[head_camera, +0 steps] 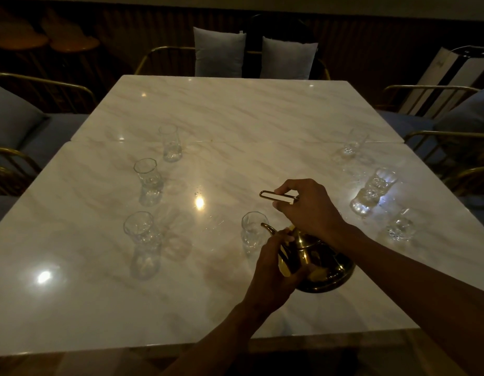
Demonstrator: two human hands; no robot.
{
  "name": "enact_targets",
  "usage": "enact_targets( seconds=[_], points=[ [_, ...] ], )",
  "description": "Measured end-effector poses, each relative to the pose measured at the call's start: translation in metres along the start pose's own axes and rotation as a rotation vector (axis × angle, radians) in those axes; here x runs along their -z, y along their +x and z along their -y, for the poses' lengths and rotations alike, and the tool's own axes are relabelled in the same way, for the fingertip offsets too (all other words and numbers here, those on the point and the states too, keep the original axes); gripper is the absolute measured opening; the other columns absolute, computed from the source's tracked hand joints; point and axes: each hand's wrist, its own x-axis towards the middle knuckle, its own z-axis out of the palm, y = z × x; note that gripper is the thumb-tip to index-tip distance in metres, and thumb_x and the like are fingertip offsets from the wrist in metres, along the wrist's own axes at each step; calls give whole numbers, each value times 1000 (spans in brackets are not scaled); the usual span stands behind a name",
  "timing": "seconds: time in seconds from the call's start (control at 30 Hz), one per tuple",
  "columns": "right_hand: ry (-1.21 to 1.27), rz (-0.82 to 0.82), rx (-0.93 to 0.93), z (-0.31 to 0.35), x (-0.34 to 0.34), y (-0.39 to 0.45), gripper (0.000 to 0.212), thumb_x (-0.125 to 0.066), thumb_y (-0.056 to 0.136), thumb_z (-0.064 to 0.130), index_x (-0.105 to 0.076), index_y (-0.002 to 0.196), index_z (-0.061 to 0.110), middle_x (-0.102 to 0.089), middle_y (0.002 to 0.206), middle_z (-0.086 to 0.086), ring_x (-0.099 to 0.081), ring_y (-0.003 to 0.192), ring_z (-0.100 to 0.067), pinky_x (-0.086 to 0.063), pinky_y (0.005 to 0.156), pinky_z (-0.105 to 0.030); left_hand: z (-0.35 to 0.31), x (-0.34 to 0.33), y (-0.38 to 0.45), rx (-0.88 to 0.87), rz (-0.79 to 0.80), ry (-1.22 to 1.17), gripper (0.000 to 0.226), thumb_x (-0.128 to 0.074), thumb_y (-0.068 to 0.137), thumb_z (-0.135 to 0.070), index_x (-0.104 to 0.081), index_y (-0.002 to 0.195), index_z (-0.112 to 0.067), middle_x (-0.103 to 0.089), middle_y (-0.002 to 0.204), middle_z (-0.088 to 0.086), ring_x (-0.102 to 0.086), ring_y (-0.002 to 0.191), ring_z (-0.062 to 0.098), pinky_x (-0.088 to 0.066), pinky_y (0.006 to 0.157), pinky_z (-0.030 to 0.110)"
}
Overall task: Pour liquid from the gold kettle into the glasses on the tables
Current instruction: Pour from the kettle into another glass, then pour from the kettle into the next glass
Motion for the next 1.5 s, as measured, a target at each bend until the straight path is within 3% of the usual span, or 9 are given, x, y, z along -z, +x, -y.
enact_targets(
  seconds=[0.17, 0.43, 0.57, 0.73, 0.9, 1.07, 1.23, 1.37, 1.5],
  points=[
    [7, -5, 13, -3, 0, -1, 19, -77, 79, 23, -72, 98, 22, -63, 122, -2, -61, 84, -12, -47, 70, -22, -1, -1, -1, -3, 5, 13, 57, -66, 77, -62, -32, 123, -60, -47, 134, -19, -46, 123, 1, -44, 100, 20],
    [61, -45, -18, -13, -2, -13, 17, -75, 81, 27, -70, 97, 27, -67, 91, 5, -57, 57, -1, -41, 54, -11, 5, 0, -4, 12, 33, 38, 57, -70, 77, -56, -33, 120, -60, -48, 137, -14, -46, 126, 4, -42, 101, 24],
    [119, -125, -20, -20, -5, -25, 19, -73, 83, 26, -70, 102, 27, -58, 85, 24, -58, 64, 0, -41, 54, -3, 15, 4, -6, -11, 102, 72, 52, -73, 82, -38, -42, 124, -38, -42, 143, -16, -40, 131, 2, -41, 106, 28],
    [222, -183, 48, -32, -14, -39, 22, -73, 83, 19, -70, 105, 20, -69, 106, 13, -59, 65, 5, -43, 61, -3, 23, 11, -13, -59, 124, 110, 55, -72, 83, -38, -43, 129, -31, -35, 150, -12, -34, 137, 5, -37, 110, 27],
    [287, -199, 72, -34, -18, -53, 26, -72, 84, 16, -69, 109, 19, -63, 89, 22, -61, 66, -2, -45, 60, -2, 26, 12, -26, -90, 84, 165, 58, -72, 83, -38, -43, 132, -27, -35, 151, -8, -32, 139, 7, -37, 111, 25],
    [317, -170, 126, -33, -26, -62, 29, -73, 83, 13, -68, 111, 14, -64, 96, 16, -59, 75, 17, -43, 62, 1, 22, 16, -41, -98, 37, 188, 59, -73, 82, -38, -42, 131, -28, -34, 149, -15, -32, 137, 1, -34, 108, 16],
    [381, -165, 148, -26, -41, -70, 28, -74, 82, 16, -68, 109, 18, -69, 105, 12, -61, 53, -5, -50, 53, -13, 26, 30, -55, -110, -26, 237, 58, -73, 82, -40, -42, 131, -30, -33, 146, -20, -32, 136, 1, -39, 108, 28],
    [442, -145, 173, -12, -51, -75, 27, -74, 82, 14, -67, 108, 16, -70, 97, 8, -60, 46, -3, -47, 45, -13, 25, 45, -63, -112, -92, 260, 55, -73, 83, -39, -45, 129, -28, -38, 147, -15, -34, 136, 5, -42, 107, 34],
    [465, -107, 172, 1, -66, -76, 27, -74, 83, 16, -68, 109, 19, -72, 90, -5, -58, 57, 0, -49, 57, -18, 23, 64, -69, -126, -155, 278, 52, -75, 83, -34, -49, 127, -26, -41, 145, -13, -36, 136, 7, -40, 107, 33]
  ],
)
